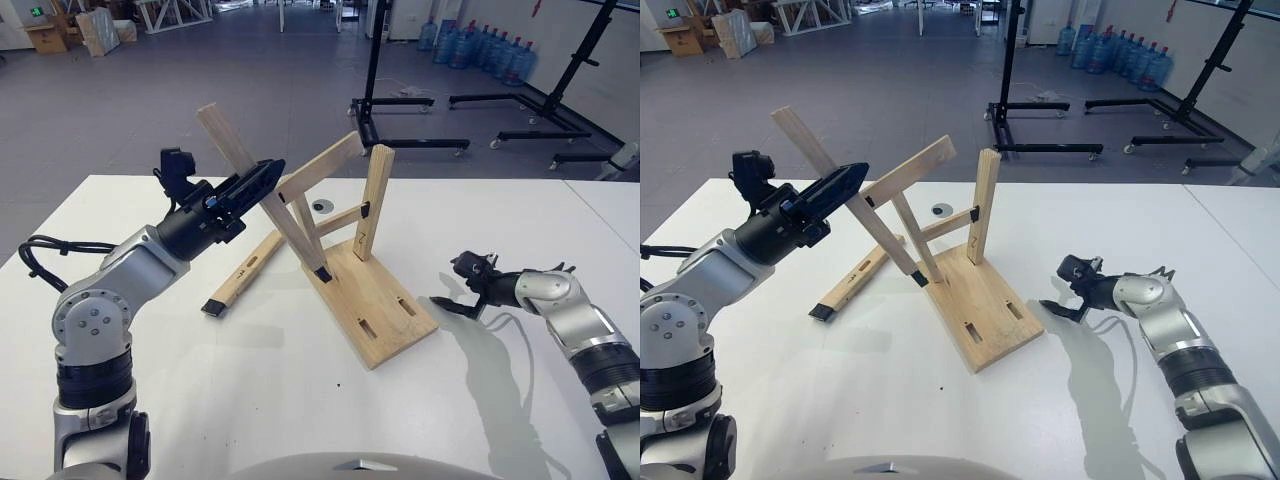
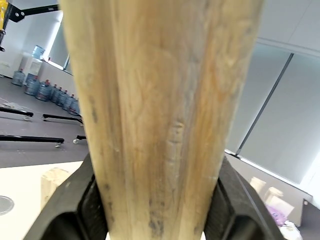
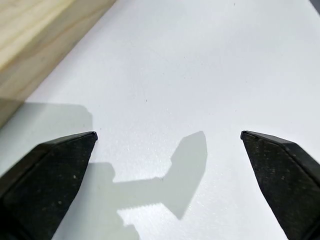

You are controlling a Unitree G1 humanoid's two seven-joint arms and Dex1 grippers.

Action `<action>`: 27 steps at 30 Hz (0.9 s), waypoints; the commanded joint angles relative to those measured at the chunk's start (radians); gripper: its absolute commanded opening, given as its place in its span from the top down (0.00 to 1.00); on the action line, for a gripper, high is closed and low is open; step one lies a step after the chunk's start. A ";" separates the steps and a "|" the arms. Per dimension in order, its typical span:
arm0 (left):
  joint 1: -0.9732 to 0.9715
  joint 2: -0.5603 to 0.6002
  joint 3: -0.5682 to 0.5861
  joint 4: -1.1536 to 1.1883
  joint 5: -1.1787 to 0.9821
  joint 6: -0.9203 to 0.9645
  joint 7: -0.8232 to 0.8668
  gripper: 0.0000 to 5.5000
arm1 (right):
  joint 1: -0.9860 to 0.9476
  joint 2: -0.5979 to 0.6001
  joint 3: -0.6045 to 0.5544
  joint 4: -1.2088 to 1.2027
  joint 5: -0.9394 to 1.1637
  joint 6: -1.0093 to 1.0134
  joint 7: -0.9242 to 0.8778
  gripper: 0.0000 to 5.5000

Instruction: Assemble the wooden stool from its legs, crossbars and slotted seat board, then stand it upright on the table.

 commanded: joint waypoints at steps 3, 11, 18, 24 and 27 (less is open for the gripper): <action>0.017 0.000 0.001 -0.006 0.026 -0.026 -0.021 0.63 | 0.085 0.026 0.009 -0.121 0.057 0.035 0.163 0.04; 0.022 0.003 -0.002 0.006 0.035 -0.027 -0.045 0.63 | 0.161 0.139 0.003 -0.366 0.114 0.200 0.121 0.04; 0.037 0.066 -0.014 0.023 0.108 -0.021 -0.166 0.63 | 0.163 0.157 -0.018 -0.395 0.094 0.257 0.081 0.04; -0.025 0.127 -0.153 0.078 0.316 -0.073 -0.386 0.63 | 0.107 0.117 -0.123 -0.308 0.122 0.261 0.086 0.04; -0.045 0.108 -0.214 0.100 0.353 -0.076 -0.457 0.63 | 0.098 0.112 -0.167 -0.308 0.156 0.286 0.097 0.04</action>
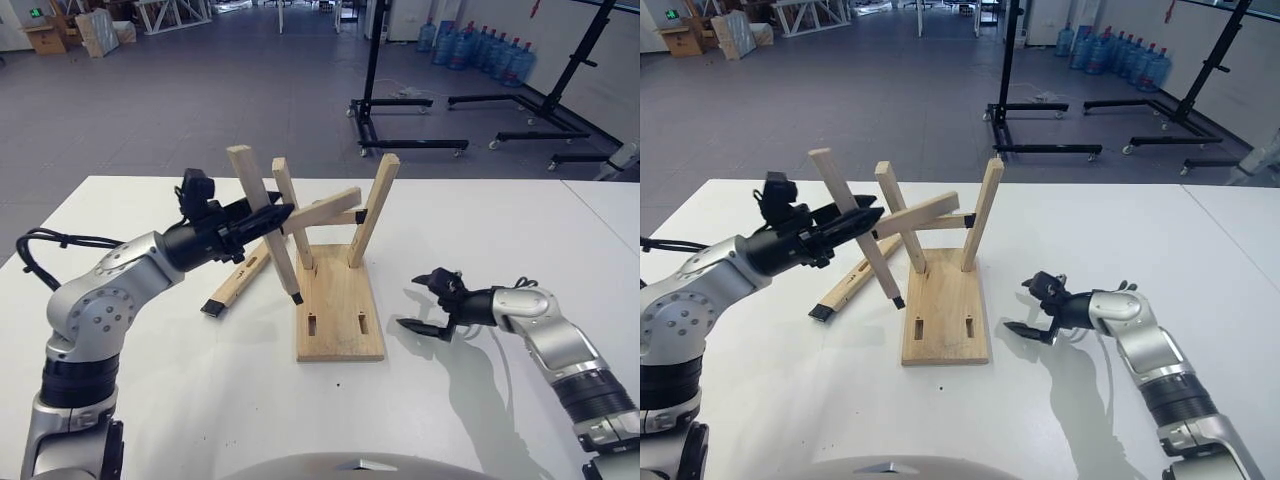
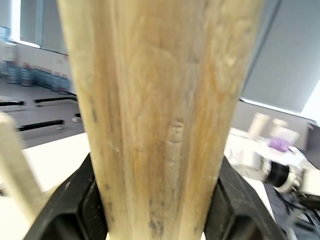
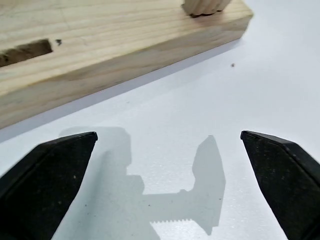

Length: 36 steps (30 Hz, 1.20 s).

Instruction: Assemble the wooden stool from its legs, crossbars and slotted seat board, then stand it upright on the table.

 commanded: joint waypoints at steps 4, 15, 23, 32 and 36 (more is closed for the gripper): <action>-0.011 -0.031 -0.126 0.027 0.095 -0.037 -0.147 0.63 | -0.046 -0.005 -0.049 0.008 0.039 0.043 0.029 0.04; 0.016 -0.058 -0.217 0.113 0.310 -0.191 -0.281 0.63 | -0.064 0.021 -0.022 0.001 0.032 0.047 0.045 0.04; 0.033 -0.086 -0.251 0.141 0.386 -0.245 -0.310 0.63 | -0.061 0.040 -0.008 -0.007 0.033 0.056 0.037 0.04; 0.055 -0.064 -0.285 0.166 0.471 -0.334 -0.346 0.63 | -0.061 0.059 0.007 -0.009 0.033 0.064 0.039 0.04; 0.097 -0.047 -0.341 0.151 0.537 -0.401 -0.365 0.63 | -0.041 0.058 0.002 -0.025 0.037 0.069 0.033 0.04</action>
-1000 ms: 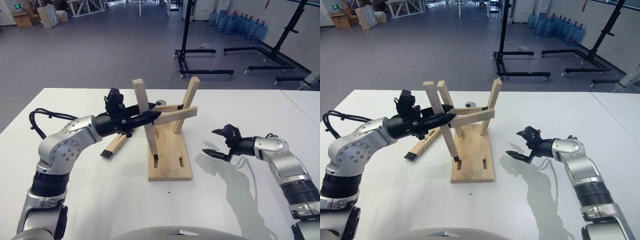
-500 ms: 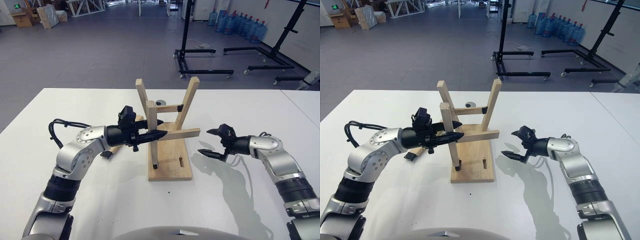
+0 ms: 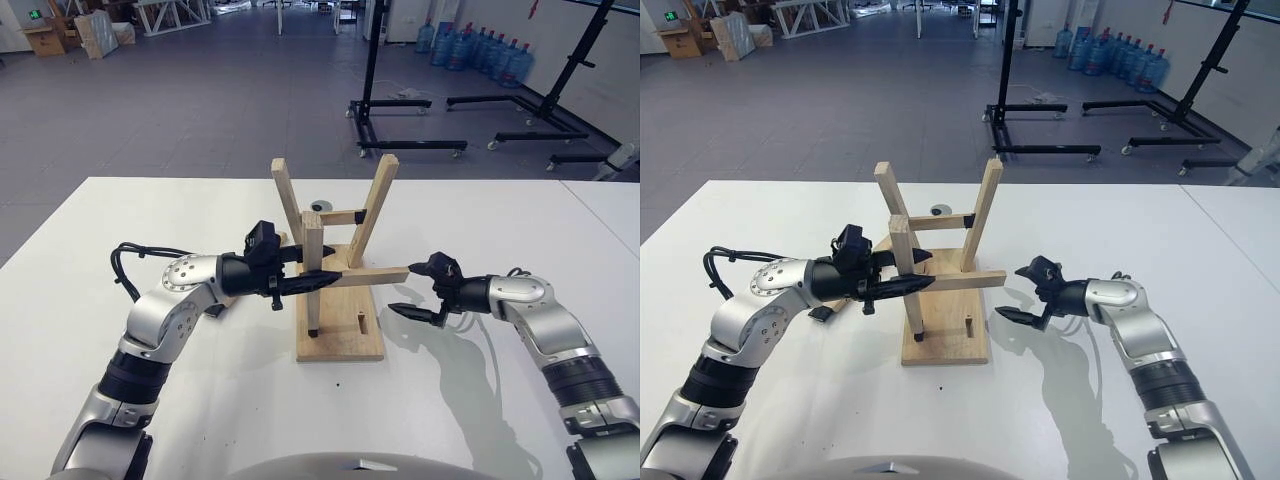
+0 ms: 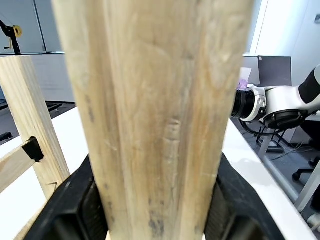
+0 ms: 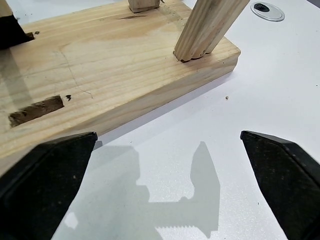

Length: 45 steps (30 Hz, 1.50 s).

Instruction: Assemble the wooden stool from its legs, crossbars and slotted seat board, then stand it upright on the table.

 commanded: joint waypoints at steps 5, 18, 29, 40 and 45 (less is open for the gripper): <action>0.123 0.049 -0.098 0.002 0.164 -0.089 -0.005 0.63 | 0.021 0.010 0.004 -0.033 0.001 0.019 -0.008 0.04; 0.303 0.005 -0.157 0.057 0.132 -0.096 0.066 0.63 | 0.057 0.031 0.003 -0.045 -0.001 0.035 -0.020 0.04; 0.224 0.090 -0.272 0.176 0.396 -0.346 0.029 0.63 | 0.082 0.038 0.004 -0.059 -0.002 0.033 -0.032 0.04; 0.183 0.131 -0.269 0.177 0.355 -0.319 0.042 0.63 | 0.087 0.052 0.004 -0.059 0.000 0.037 -0.038 0.04; 0.174 0.123 -0.263 0.190 0.361 -0.340 0.065 0.54 | 0.087 0.055 0.002 -0.055 0.000 0.036 -0.042 0.04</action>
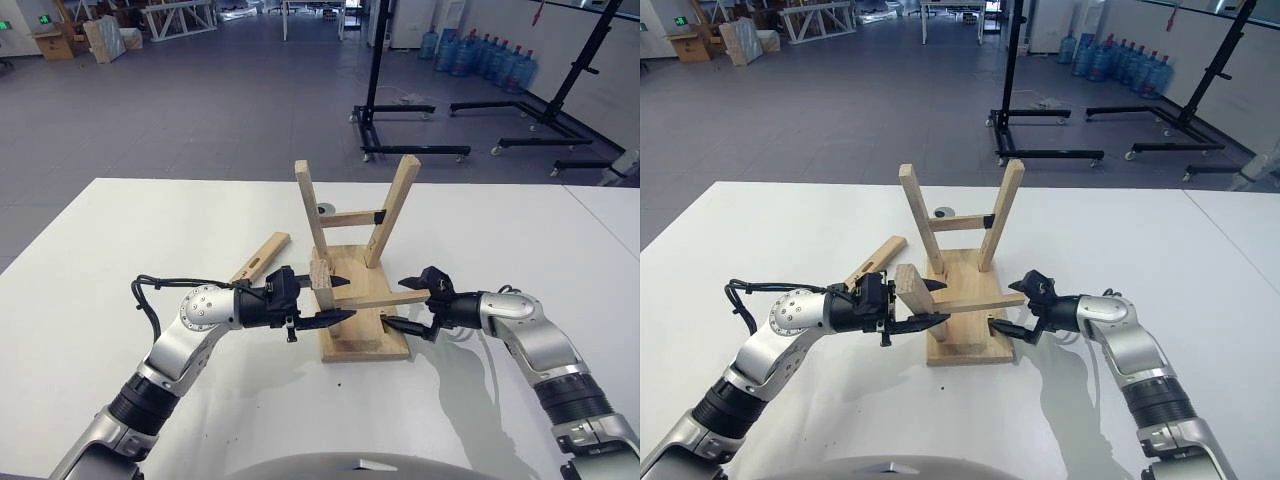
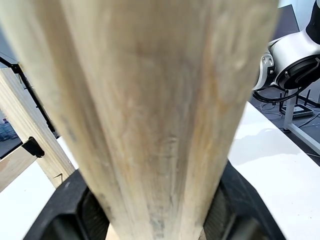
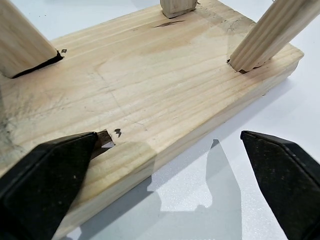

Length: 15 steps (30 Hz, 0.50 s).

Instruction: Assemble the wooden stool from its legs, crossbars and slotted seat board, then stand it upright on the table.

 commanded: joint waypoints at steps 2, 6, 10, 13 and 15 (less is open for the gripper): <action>0.062 0.088 -0.047 0.126 0.213 0.071 0.003 0.47 | 0.006 0.006 0.002 -0.011 -0.002 0.011 -0.011 0.04; 0.065 0.090 -0.023 0.113 0.240 0.066 -0.007 0.36 | 0.006 0.007 0.004 -0.009 -0.001 0.012 -0.018 0.04; 0.090 0.149 0.065 0.048 0.226 0.098 -0.004 0.25 | 0.012 0.013 0.002 -0.016 0.004 0.019 -0.026 0.04; 0.159 0.215 0.218 -0.041 0.152 0.189 0.026 0.16 | 0.032 0.022 -0.004 -0.039 0.014 0.031 -0.041 0.04; 0.212 0.240 0.367 -0.120 0.056 0.291 0.071 0.16 | 0.050 0.034 -0.003 -0.057 0.022 0.041 -0.056 0.04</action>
